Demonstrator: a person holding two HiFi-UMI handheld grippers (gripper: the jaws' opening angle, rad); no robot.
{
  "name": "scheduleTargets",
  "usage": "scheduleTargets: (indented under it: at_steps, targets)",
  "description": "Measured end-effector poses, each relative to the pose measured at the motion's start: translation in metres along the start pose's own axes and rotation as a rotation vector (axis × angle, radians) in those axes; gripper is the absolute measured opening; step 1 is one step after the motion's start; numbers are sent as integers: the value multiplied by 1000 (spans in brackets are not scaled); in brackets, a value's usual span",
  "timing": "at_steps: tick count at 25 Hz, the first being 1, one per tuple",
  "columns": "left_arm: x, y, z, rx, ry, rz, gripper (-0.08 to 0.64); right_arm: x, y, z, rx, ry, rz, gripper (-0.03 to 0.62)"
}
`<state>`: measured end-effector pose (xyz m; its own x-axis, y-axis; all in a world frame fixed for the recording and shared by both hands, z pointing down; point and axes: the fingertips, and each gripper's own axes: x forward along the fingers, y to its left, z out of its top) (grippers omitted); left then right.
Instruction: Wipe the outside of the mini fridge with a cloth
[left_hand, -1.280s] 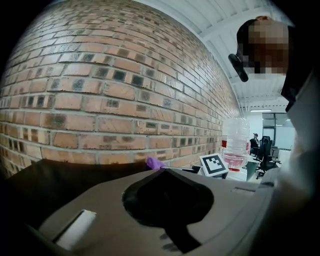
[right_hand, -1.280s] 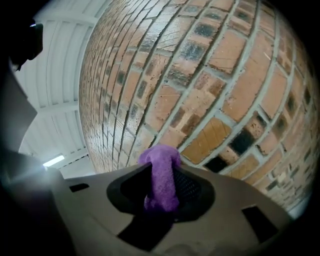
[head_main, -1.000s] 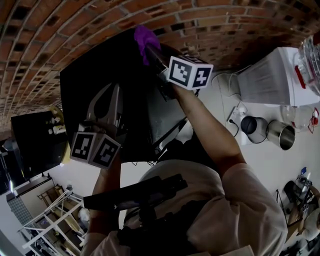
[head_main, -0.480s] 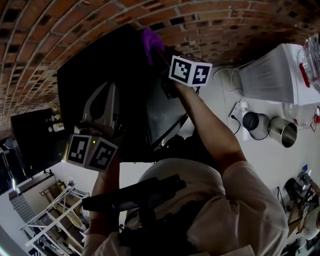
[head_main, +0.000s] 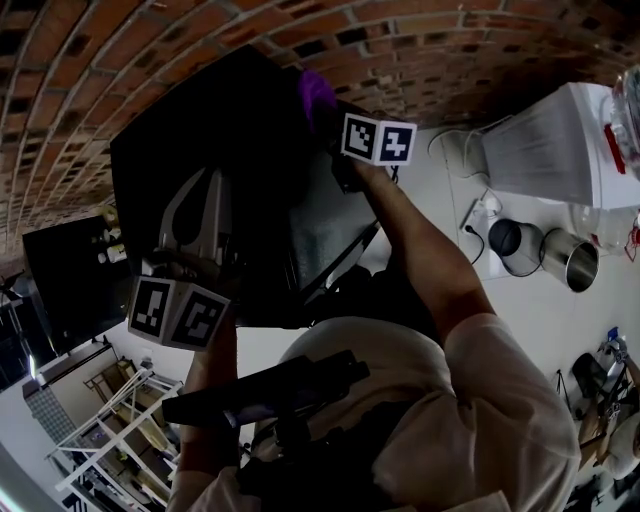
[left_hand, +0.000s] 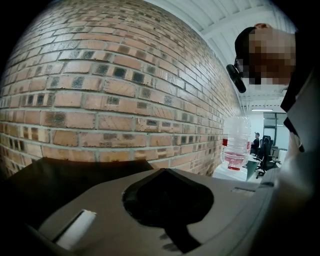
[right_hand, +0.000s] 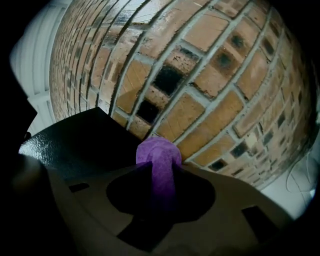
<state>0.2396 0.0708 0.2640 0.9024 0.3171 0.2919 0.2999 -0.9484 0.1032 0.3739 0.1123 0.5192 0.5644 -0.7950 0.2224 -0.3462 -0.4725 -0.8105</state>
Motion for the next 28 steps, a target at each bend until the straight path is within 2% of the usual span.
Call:
scheduleTargets:
  at_steps: [20, 28]
  targets:
    - [0, -1, -1, 1, -1, 3, 8, 19, -93, -71, 22, 169, -147, 117]
    - [-1, -2, 0, -1, 0, 4, 8, 18, -135, -97, -18, 288, -273, 117]
